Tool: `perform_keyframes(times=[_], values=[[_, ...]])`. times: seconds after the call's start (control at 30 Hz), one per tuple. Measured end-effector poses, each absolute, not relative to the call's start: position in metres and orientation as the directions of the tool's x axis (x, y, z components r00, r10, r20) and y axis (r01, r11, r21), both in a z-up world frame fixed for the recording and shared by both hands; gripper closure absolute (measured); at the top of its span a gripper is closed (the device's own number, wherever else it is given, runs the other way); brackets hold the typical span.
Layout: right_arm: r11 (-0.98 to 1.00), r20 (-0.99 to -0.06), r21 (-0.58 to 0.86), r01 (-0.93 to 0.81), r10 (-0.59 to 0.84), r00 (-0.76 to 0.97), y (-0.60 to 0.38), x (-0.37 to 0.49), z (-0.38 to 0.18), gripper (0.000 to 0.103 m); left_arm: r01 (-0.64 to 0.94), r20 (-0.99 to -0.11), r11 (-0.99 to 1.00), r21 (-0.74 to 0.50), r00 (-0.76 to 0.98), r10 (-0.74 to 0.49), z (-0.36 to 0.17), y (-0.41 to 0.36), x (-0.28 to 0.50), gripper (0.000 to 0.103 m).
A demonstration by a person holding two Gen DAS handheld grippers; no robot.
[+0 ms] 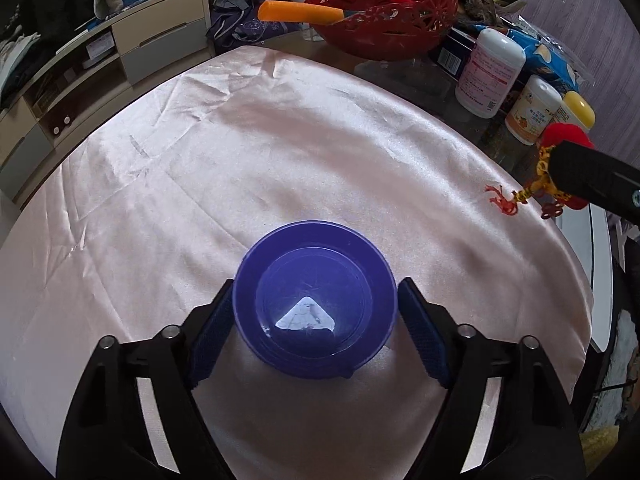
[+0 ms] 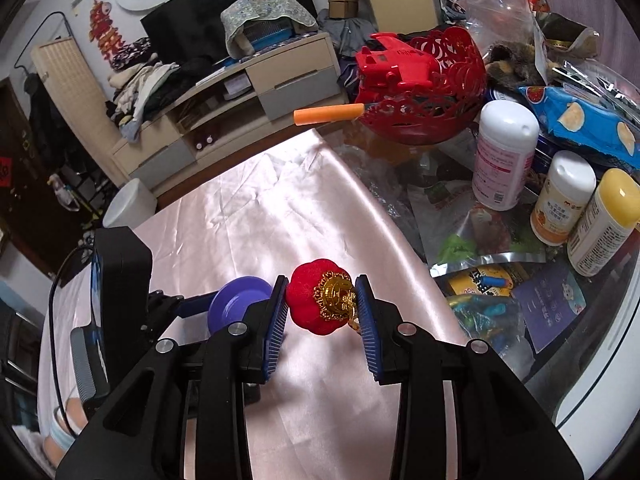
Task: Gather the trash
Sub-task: 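Grasp the red ornament with the right tool while the left tool grasps the blue bowl, then carry the red ornament and blue bowl over the bin while both tools open to drop them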
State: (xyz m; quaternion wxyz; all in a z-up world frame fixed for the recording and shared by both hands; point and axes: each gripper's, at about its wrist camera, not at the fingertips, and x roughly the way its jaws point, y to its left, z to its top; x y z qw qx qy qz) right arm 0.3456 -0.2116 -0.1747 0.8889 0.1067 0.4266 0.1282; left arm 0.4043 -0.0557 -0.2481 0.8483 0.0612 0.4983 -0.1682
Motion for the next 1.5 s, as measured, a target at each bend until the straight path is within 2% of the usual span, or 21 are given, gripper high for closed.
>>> perform_keyframes(times=[0.27, 0.63, 0.8, 1.2, 1.5], values=[[0.940, -0.733, 0.315, -0.129, 0.327, 0.596, -0.218, 0.293, -0.166, 0.068, 0.340, -0.863, 0.936, -0.095, 0.440, -0.248, -0.225, -0.045, 0.358, 0.029], [0.962, -0.766, 0.250, -0.111, 0.267, 0.584, -0.218, 0.188, -0.154, 0.068, 0.347, -0.821, 0.930, -0.118, 0.493, -0.288, -0.170, -0.025, 0.239, 0.029], [0.968, -0.780, 0.231, -0.094, 0.243, 0.577, -0.219, 0.138, -0.156, 0.068, 0.380, -0.814, 0.918, -0.118, 0.493, -0.309, -0.163, -0.026, 0.187, 0.029], [0.973, -0.825, 0.229, -0.032, 0.212, 0.524, -0.237, 0.058, -0.195, 0.068, 0.423, -0.849, 0.886, -0.190, 0.383, -0.365, -0.209, -0.042, 0.096, 0.029], [0.959, -0.862, 0.283, 0.016, 0.247, 0.442, -0.240, 0.033, -0.242, 0.068, 0.429, -0.893, 0.872, -0.237, 0.256, -0.369, -0.261, -0.063, 0.071, 0.029]])
